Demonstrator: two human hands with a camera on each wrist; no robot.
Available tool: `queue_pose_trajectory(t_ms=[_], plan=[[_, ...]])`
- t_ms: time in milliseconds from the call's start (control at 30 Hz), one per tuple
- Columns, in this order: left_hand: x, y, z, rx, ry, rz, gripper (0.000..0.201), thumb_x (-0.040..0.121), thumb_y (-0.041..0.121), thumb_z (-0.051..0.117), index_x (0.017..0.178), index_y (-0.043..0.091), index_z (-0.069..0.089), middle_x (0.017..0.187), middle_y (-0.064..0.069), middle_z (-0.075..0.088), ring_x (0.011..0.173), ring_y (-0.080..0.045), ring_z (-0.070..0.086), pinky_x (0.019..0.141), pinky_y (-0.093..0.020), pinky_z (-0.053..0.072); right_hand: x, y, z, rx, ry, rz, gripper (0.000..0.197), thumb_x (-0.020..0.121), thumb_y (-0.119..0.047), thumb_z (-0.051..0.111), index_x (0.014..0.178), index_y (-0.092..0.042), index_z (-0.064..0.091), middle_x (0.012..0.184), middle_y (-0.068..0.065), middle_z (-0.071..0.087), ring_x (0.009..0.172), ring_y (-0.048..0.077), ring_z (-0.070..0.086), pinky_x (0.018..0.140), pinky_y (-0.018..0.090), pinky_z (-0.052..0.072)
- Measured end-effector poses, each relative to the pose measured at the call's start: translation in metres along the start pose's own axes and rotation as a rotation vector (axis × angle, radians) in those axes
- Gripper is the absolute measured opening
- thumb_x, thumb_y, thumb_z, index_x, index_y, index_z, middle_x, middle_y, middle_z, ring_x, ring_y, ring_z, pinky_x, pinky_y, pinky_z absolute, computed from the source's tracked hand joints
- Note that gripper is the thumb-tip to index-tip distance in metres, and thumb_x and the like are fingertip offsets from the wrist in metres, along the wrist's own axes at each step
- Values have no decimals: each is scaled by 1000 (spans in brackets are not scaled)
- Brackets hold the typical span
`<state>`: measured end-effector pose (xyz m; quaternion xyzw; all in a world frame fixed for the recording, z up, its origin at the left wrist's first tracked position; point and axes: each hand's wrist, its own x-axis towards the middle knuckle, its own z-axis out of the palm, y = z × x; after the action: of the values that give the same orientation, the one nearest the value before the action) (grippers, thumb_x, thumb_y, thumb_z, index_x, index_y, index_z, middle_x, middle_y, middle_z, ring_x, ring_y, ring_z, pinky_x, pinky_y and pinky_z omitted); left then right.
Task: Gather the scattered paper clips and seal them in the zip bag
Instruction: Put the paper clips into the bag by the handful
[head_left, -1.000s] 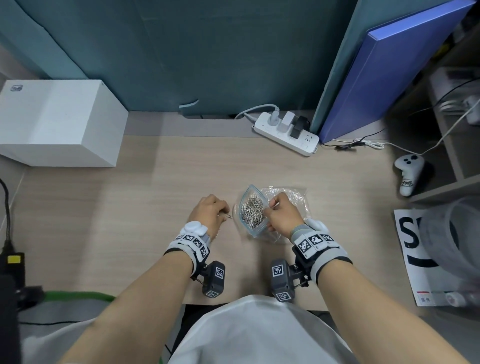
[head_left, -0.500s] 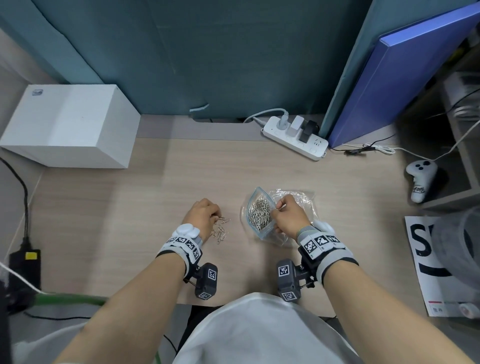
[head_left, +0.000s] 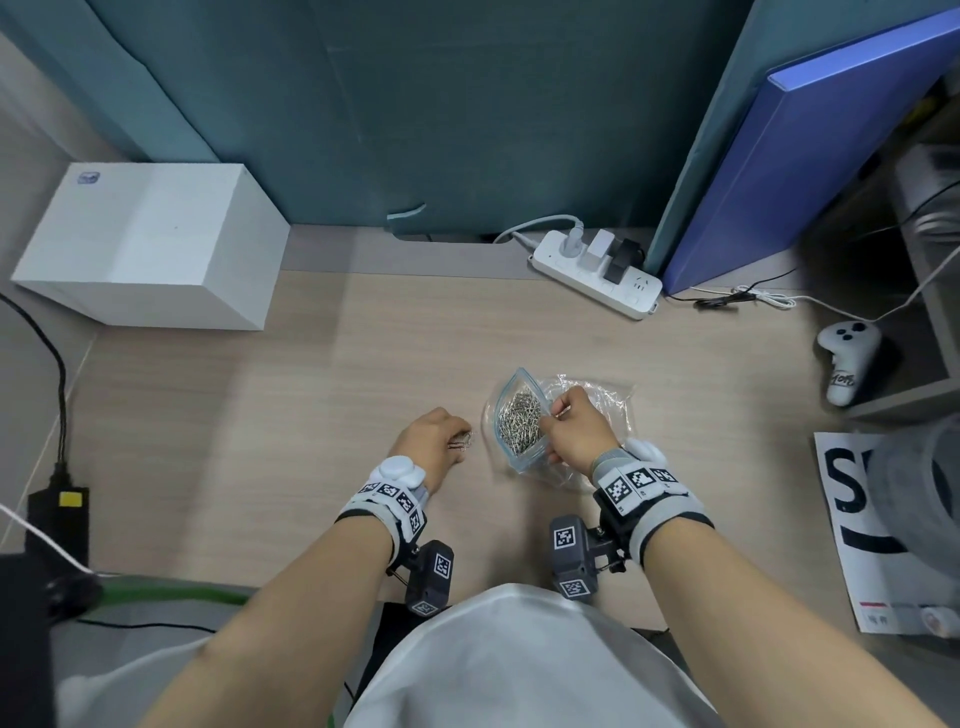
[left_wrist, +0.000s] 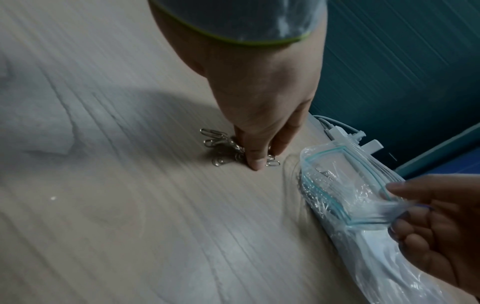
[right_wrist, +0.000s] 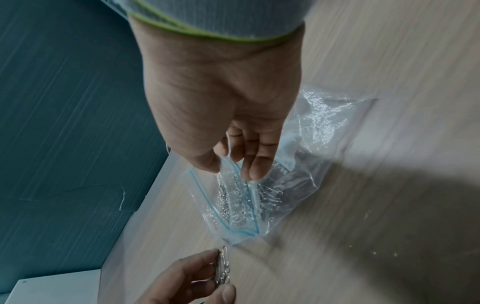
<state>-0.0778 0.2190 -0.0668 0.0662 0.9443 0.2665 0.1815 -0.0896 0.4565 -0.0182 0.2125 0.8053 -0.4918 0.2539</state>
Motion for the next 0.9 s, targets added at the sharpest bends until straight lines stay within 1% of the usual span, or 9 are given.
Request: queue_pose_trajectory(t_ms=[233,367,433,500,600,667,733,833,900], plan=[[0,4,1,113,27,45,21,83,12,77,102,21,72,96,1,63,85,-24,63,72,-34,53,-3,1,-1,20,12,8,17,95,-14,60,94,-21,44,78,13,64,59,30,63,69,56,61],[2,6,0,133,17,33,15,84,11,76,95,20,70,91,3,61,81,-23,60,68,-29,47,-4,2,0,28,17,4,17,94,-14,60,93,-21,44,77,13,64,58,29,62,69,56,61],[2,7,1,126,7,18,15,85,7,73,91,20,67,87,5,57,79,-21,58,66,-28,43,-5,2,0,36,16,7,17,94,-13,60,93,-20,45,77,13,63,58,29,61,68,55,61],[0,9,1,117,-2,4,17,84,3,69,88,20,65,86,5,56,77,-22,57,65,-29,45,-5,3,0,35,22,7,17,94,-13,60,93,-20,45,78,13,63,59,29,62,68,54,61],[2,17,-1,74,4,-35,21,84,0,63,84,21,65,86,2,59,77,-22,58,67,-31,48,-4,4,0,26,25,-1,17,94,-13,60,93,-21,45,78,13,63,60,29,63,69,55,61],[7,26,-5,-23,54,-73,24,84,1,63,80,24,64,84,3,63,76,-18,59,67,-30,49,-4,4,0,19,28,-4,17,94,-13,60,92,-21,45,77,12,63,60,29,63,68,54,62],[13,41,-8,-167,80,-76,22,84,2,66,80,23,67,81,4,66,70,-9,60,64,-23,48,-5,3,1,13,29,-9,17,94,-13,59,92,-22,45,77,13,63,58,29,61,60,47,60],[19,62,-11,-343,67,-43,15,85,6,74,83,20,72,70,6,67,56,2,55,59,-13,44,-7,4,3,11,33,-6,15,94,-12,56,92,-21,44,78,14,61,55,27,59,44,31,46],[22,64,-12,-307,103,-35,9,85,11,77,86,20,75,77,5,68,65,-2,59,65,-15,46,-6,4,5,25,33,1,15,93,-12,56,92,-21,44,78,12,60,57,28,59,45,30,45]])
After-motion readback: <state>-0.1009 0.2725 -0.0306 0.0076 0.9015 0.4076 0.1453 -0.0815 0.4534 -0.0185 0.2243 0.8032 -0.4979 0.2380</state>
